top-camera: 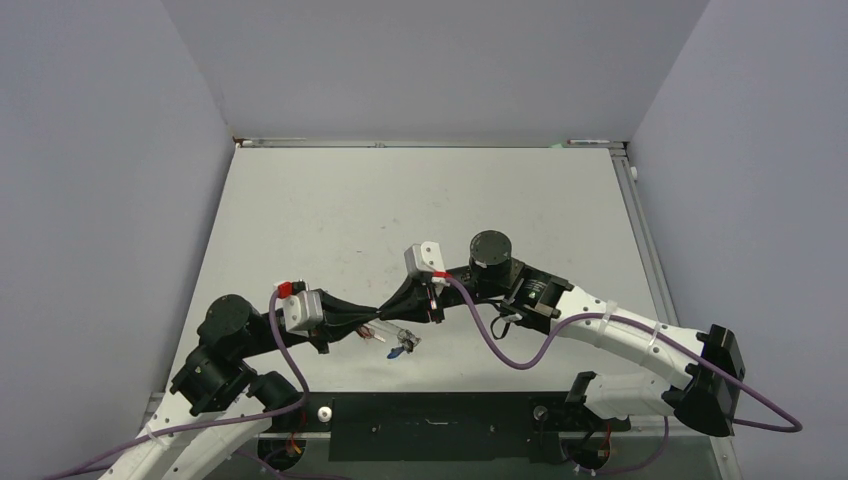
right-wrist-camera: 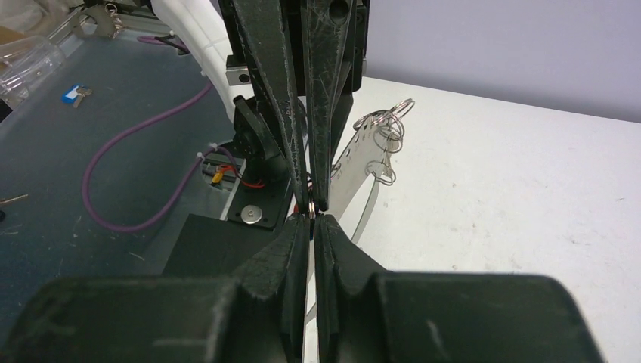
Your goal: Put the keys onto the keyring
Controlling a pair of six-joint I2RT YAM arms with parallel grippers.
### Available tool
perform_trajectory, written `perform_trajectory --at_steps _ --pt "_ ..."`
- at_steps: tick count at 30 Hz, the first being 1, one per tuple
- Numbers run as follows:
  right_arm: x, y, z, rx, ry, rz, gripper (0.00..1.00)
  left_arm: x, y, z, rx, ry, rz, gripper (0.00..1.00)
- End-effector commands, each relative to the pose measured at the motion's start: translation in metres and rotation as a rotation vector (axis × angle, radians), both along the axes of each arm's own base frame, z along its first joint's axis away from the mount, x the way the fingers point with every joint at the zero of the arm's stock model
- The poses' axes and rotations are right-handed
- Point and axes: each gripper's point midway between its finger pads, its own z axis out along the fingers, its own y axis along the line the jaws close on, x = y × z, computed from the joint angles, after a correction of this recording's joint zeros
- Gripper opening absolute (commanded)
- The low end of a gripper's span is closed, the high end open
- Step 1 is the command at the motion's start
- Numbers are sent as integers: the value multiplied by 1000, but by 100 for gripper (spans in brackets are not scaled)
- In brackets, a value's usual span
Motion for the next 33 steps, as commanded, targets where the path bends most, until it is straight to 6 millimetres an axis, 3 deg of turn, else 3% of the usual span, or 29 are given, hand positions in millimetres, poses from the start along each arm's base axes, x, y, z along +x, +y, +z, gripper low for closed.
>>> perform_trajectory --at_steps 1,3,4,5,7,10,13,21,28,33 --pt "-3 7 27 87 -53 40 5 -1 -1 20 -47 -71 -10 0" --pt "-3 7 24 82 -51 37 5 0 -1 20 -50 -73 -3 0" --pt "-2 7 23 83 -51 28 5 0 0 21 -52 -73 0 11" --pt "0 7 23 89 -54 14 5 0 1 22 -58 -73 1 37" --pt "2 5 26 108 -59 -7 5 -4 3 25 -77 -83 0 63" --pt "3 -1 41 176 -70 -42 5 -10 9 31 -127 -90 12 72" --pt "0 -10 65 296 -59 -59 5 -17 14 37 -175 -91 8 69" --pt "-13 -34 97 566 26 -52 5 -37 18 51 -292 -124 -60 44" --pt "-27 -41 111 643 67 26 5 -33 11 57 -310 -128 -83 34" --pt "-29 -40 109 644 81 44 5 -29 5 61 -327 -126 -97 29"
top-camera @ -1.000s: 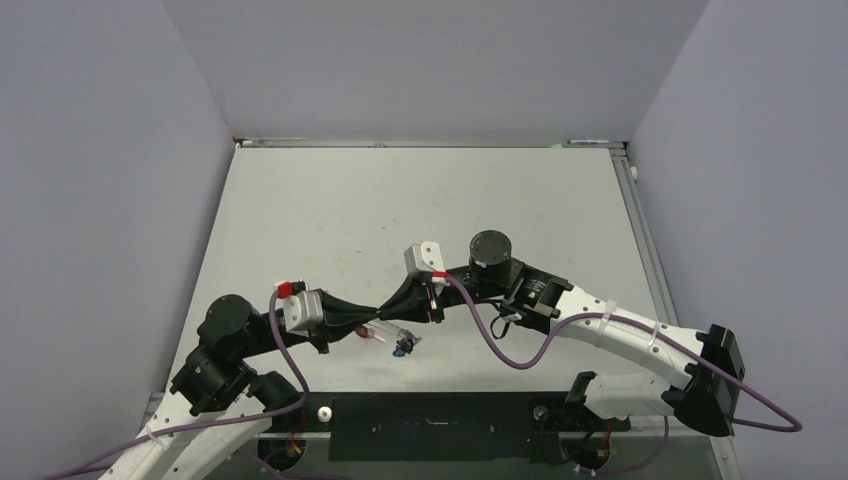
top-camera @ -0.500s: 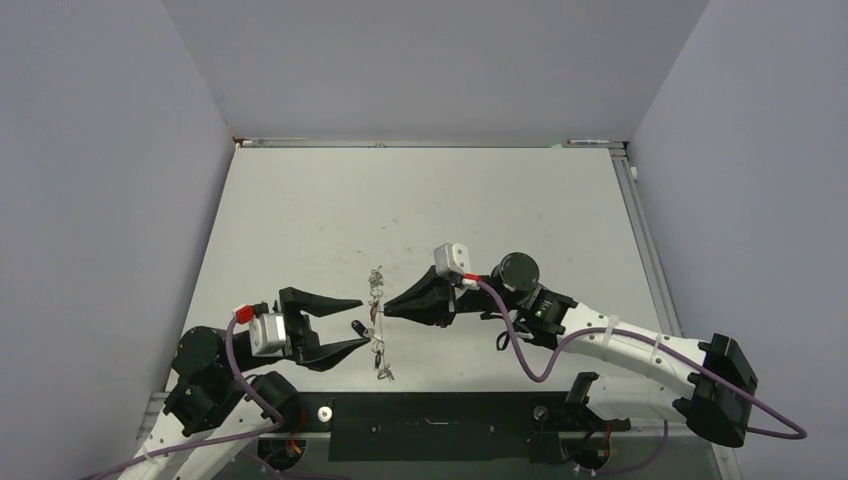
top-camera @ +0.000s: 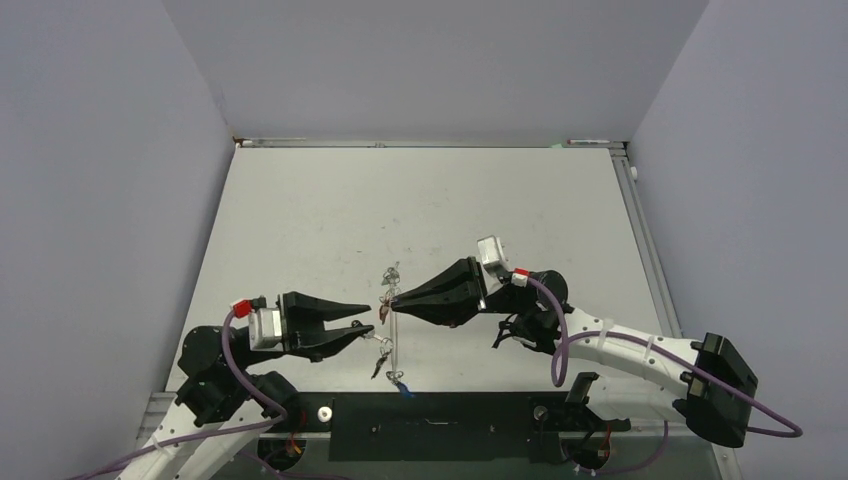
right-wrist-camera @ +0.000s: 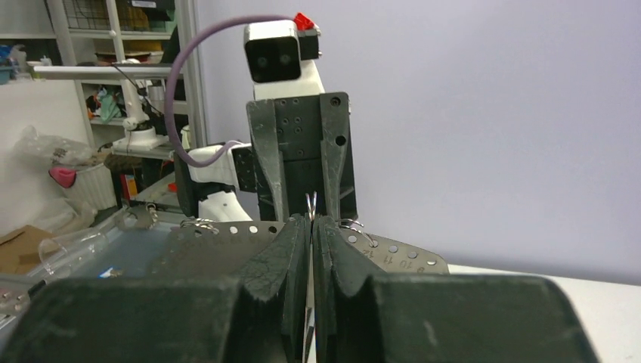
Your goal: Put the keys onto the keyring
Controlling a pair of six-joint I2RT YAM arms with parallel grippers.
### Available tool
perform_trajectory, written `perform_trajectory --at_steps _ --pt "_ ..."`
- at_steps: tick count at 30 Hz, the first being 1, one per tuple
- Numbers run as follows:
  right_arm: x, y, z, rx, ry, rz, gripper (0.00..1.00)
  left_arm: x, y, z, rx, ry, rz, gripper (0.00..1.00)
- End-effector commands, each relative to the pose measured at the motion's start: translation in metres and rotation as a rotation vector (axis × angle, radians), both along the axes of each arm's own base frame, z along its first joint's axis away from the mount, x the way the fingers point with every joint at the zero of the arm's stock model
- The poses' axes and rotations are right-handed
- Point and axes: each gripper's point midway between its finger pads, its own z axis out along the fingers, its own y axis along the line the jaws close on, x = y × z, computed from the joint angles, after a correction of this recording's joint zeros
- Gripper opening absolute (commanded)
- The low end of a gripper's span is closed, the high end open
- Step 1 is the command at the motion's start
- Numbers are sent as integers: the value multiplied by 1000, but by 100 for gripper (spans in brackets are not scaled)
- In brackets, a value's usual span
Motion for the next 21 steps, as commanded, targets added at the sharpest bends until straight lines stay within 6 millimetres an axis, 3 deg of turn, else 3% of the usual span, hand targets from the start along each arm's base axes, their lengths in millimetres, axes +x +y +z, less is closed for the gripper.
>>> perform_trajectory --at_steps 1,11,21 --pt "-12 -11 28 119 -48 45 5 -3 -3 17 -57 -38 -35 29" --pt "-8 -2 16 104 -18 53 5 -12 -3 23 -101 -57 -83 27" --pt "-10 5 11 86 -15 78 5 -7 -7 19 -101 -40 -84 41"
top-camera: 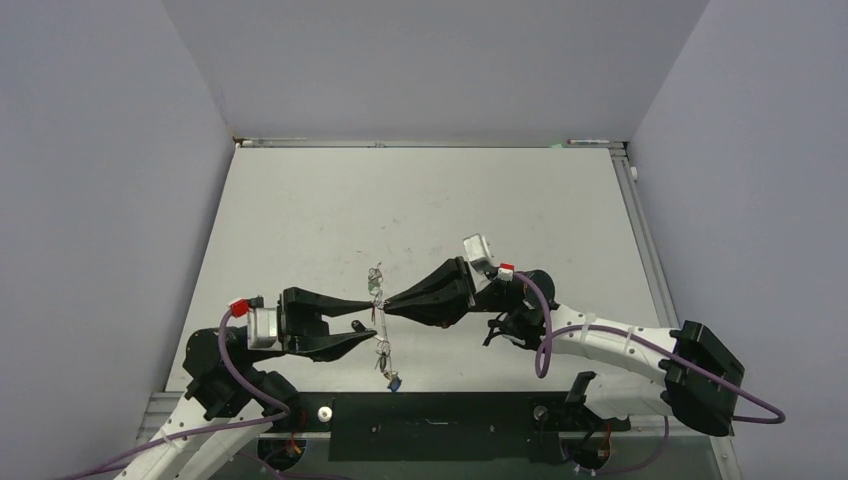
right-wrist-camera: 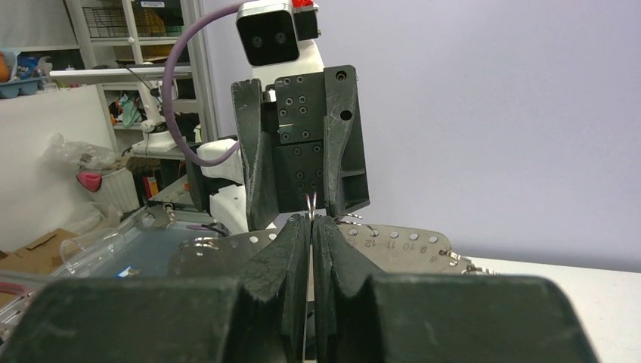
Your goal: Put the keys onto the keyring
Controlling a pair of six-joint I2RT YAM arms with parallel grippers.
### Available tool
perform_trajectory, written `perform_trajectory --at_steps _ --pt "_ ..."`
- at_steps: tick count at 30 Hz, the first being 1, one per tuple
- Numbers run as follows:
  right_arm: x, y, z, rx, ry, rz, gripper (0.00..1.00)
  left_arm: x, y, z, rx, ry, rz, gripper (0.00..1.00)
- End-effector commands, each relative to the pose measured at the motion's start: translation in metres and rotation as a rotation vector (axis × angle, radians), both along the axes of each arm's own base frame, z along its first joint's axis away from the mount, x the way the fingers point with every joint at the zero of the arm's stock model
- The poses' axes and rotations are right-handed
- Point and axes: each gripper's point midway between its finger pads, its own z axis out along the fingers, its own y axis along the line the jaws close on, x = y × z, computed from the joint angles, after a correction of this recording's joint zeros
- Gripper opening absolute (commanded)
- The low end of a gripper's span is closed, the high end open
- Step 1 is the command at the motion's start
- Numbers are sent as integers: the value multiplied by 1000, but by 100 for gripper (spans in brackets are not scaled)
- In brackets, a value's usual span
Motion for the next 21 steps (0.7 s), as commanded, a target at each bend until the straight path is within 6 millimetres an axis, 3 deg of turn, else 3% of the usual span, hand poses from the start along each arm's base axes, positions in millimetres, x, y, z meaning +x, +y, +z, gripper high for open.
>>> perform_trajectory --at_steps 1,12,21 --pt "-11 -6 23 93 -62 27 5 -4 -1 10 -30 -26 -22 41" --pt "-13 -1 19 84 -63 41 5 0 -4 6 -23 -14 -24 38" --pt "-17 2 18 73 -69 66 5 4 -4 4 -16 -9 -3 22"
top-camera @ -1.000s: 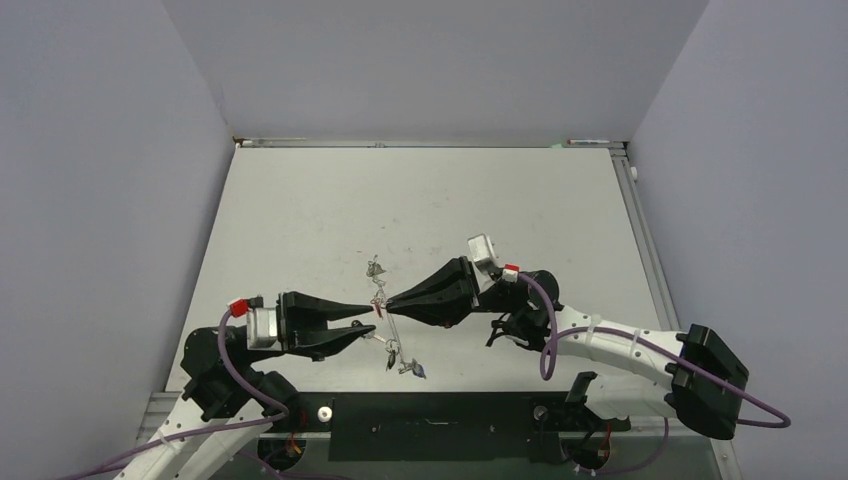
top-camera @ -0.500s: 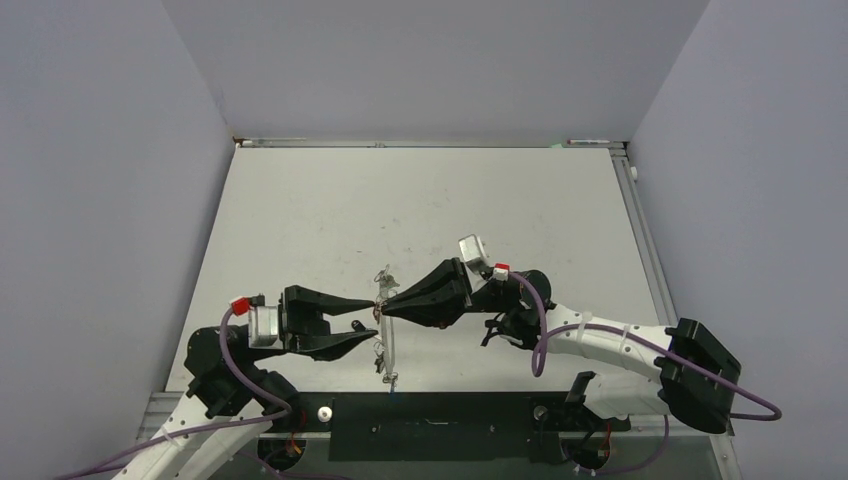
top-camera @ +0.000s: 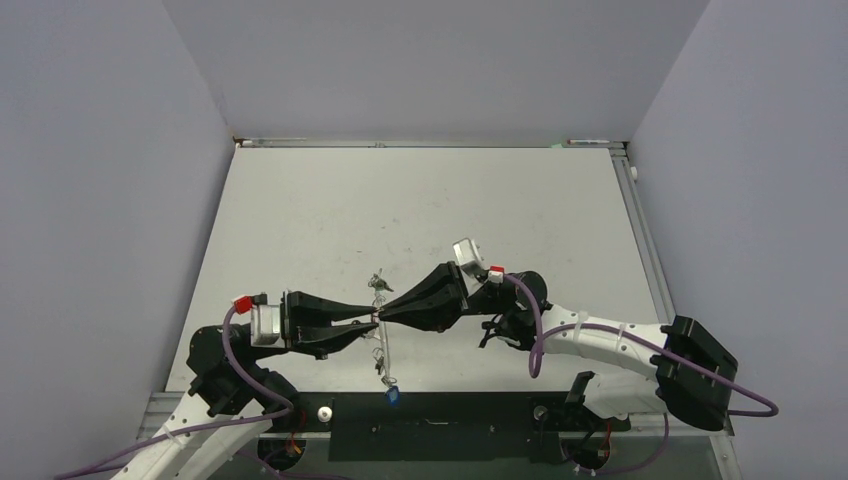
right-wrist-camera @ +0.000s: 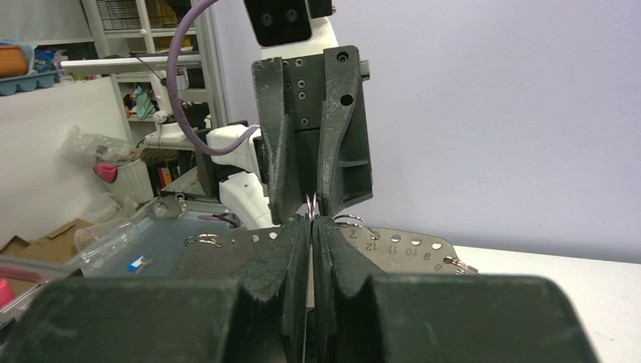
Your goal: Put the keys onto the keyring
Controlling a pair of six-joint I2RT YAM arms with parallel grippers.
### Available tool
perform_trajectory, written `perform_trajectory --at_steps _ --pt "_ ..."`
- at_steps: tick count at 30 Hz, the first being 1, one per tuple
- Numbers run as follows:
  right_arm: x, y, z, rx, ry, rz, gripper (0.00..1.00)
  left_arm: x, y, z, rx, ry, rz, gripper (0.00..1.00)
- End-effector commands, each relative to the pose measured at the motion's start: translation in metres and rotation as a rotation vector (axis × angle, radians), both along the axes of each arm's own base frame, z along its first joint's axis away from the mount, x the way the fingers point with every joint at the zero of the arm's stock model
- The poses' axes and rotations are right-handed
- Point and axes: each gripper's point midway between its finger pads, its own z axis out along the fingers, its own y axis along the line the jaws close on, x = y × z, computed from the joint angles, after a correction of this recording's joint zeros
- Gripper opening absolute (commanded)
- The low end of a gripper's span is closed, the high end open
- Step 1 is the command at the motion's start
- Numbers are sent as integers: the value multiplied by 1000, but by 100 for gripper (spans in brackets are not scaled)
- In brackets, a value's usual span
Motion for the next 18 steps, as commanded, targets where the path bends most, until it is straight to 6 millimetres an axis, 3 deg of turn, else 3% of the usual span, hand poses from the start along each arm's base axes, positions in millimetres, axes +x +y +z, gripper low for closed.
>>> perform_trajectory --at_steps 1,8,11,18 --pt "-13 -6 29 98 -80 37 5 3 0 3 -7 -12 10 21" --pt "-20 -2 28 91 -91 68 5 8 -1 -1 13 5 28 12" --pt "-21 0 26 84 -92 81 5 9 -2 -2 19 11 30 0" --pt "-23 3 25 67 -97 88 6 18 -1 -6 57 48 76 0"
